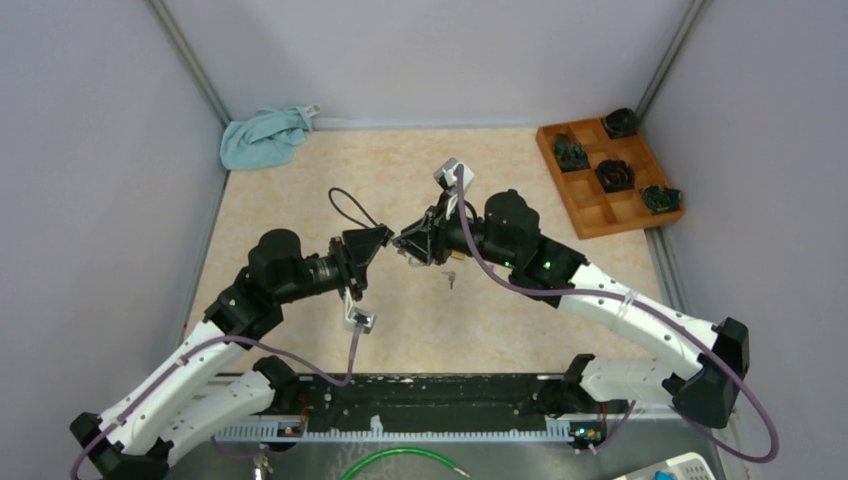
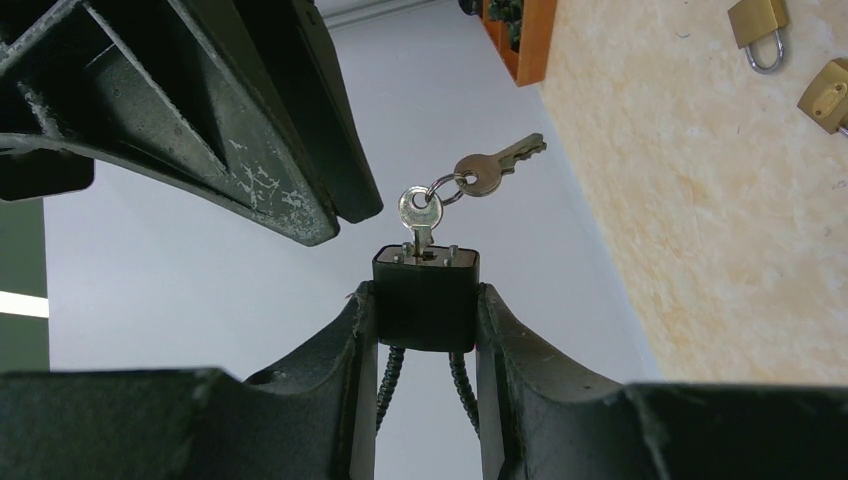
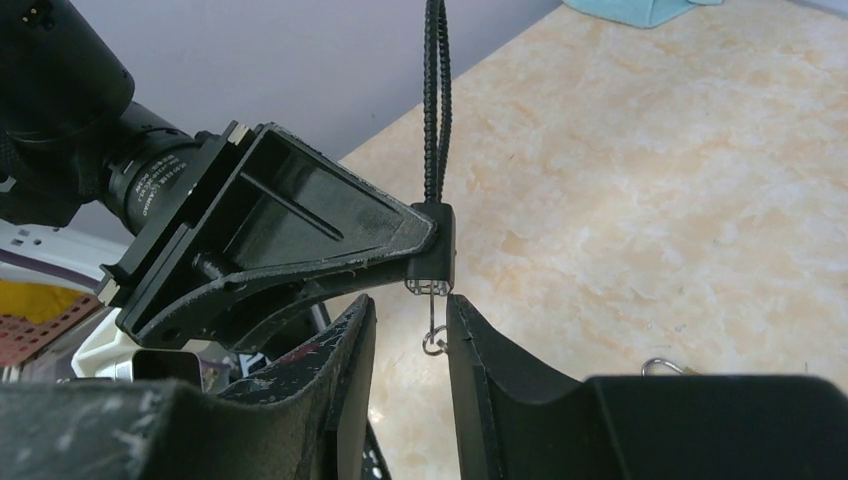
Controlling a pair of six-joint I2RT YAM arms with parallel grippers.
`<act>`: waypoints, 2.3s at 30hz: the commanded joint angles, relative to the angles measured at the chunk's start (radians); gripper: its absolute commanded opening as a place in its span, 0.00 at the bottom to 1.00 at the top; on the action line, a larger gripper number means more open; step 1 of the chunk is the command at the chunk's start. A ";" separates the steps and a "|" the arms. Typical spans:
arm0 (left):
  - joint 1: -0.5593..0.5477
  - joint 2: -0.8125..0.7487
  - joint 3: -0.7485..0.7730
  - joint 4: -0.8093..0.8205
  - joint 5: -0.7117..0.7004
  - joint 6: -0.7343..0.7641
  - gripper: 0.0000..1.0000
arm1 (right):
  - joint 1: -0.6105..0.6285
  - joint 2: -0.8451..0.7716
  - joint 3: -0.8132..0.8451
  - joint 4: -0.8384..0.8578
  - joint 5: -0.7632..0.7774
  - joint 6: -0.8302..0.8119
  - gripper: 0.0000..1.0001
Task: Unlock with the key
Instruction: Unlock the lock.
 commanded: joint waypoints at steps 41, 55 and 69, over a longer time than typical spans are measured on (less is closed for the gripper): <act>-0.003 -0.009 0.023 0.027 0.048 0.011 0.00 | 0.033 0.031 -0.019 0.178 0.016 0.036 0.00; -0.004 -0.012 0.016 0.026 0.109 0.032 0.00 | 0.059 0.085 0.020 0.236 0.031 0.047 0.00; -0.007 -0.041 -0.081 0.205 0.142 0.129 0.00 | 0.043 0.097 -0.055 0.454 0.083 0.281 0.00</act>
